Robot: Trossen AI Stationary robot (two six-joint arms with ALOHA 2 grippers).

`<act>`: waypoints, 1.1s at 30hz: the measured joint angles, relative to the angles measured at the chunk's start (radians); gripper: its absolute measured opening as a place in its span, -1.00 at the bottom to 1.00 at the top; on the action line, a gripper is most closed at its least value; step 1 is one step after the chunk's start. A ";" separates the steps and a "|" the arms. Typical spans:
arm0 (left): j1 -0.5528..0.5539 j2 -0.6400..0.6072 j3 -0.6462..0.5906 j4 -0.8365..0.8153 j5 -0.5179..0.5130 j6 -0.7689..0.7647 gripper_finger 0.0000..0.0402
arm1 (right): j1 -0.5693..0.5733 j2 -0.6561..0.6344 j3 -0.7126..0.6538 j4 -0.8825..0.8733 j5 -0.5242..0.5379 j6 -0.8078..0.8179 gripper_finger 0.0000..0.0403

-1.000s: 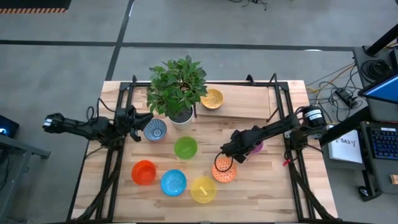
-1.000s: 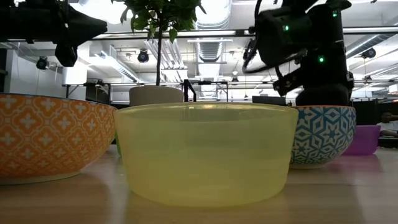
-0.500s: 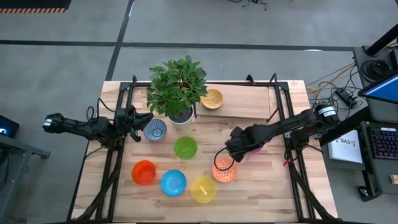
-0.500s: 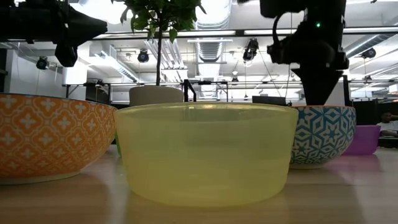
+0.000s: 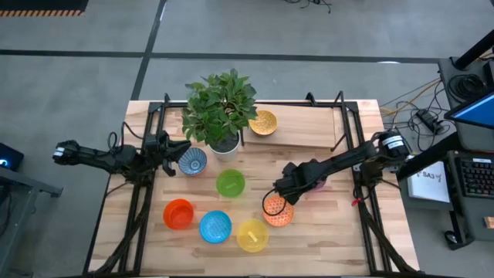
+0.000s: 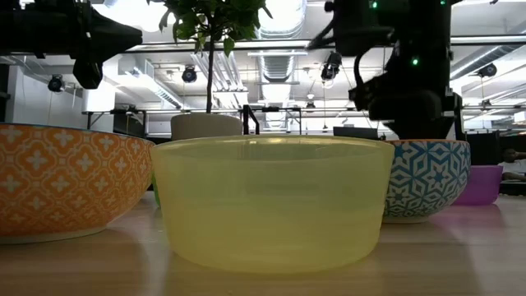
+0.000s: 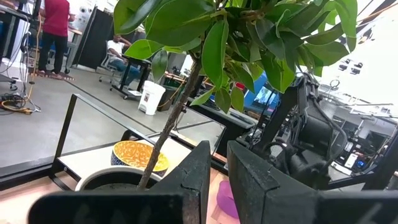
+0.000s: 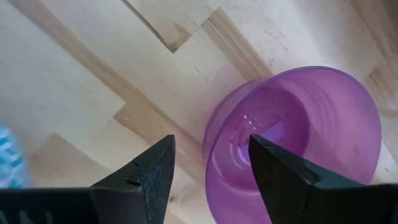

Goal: Place and stack bowls onto a shelf
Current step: Put the purple bowl on the shelf

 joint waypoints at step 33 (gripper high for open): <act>0.000 0.005 0.000 -0.001 0.000 0.000 -0.81 | -0.002 -0.089 0.243 -0.048 -0.074 -0.374 -0.94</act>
